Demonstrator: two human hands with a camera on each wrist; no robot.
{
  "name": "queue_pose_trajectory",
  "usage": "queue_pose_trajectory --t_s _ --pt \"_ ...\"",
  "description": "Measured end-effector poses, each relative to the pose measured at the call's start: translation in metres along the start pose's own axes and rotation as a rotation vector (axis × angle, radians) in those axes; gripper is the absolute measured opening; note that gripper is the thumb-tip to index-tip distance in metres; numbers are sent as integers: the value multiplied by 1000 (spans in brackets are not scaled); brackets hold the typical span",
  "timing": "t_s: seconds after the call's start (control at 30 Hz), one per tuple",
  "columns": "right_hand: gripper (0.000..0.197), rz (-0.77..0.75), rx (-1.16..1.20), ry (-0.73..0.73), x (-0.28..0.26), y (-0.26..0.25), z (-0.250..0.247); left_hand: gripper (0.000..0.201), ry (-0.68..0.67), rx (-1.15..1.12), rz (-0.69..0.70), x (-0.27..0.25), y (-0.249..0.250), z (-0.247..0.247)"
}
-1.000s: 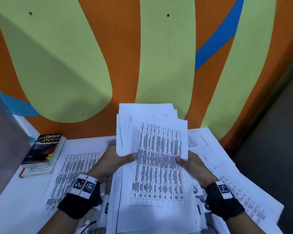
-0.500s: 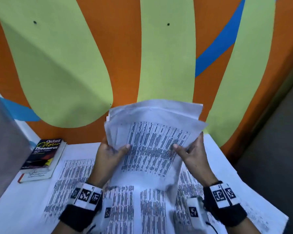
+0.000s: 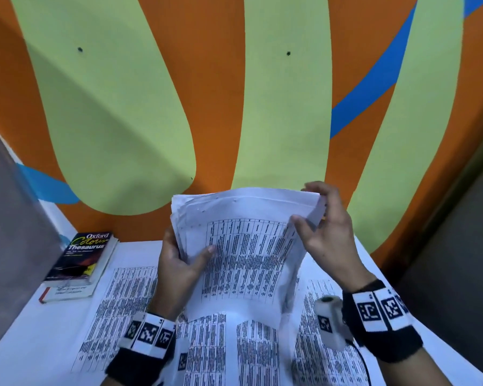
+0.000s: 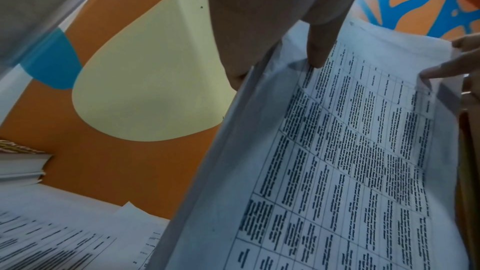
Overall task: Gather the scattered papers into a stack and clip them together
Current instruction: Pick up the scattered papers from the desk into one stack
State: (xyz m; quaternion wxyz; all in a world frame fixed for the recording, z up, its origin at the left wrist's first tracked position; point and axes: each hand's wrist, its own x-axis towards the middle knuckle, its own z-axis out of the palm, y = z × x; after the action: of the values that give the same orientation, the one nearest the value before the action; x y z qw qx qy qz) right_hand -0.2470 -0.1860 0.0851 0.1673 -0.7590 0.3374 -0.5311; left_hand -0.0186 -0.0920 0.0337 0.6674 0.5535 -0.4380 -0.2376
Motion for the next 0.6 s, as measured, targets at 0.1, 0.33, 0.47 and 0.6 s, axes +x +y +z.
queue_pose_trajectory --t_s 0.1,0.33,0.47,0.6 --pt "78 -7 30 -31 -4 -1 -1 55 11 -14 -10 -2 -1 -1" --pt "77 273 356 -40 -13 13 13 36 12 87 43 -5 -8 0" --pt "49 474 404 -95 -30 28 35 23 37 85 26 -4 -7 6" --pt "37 345 386 -11 -20 2 33 25 72 65 66 7 11 7"
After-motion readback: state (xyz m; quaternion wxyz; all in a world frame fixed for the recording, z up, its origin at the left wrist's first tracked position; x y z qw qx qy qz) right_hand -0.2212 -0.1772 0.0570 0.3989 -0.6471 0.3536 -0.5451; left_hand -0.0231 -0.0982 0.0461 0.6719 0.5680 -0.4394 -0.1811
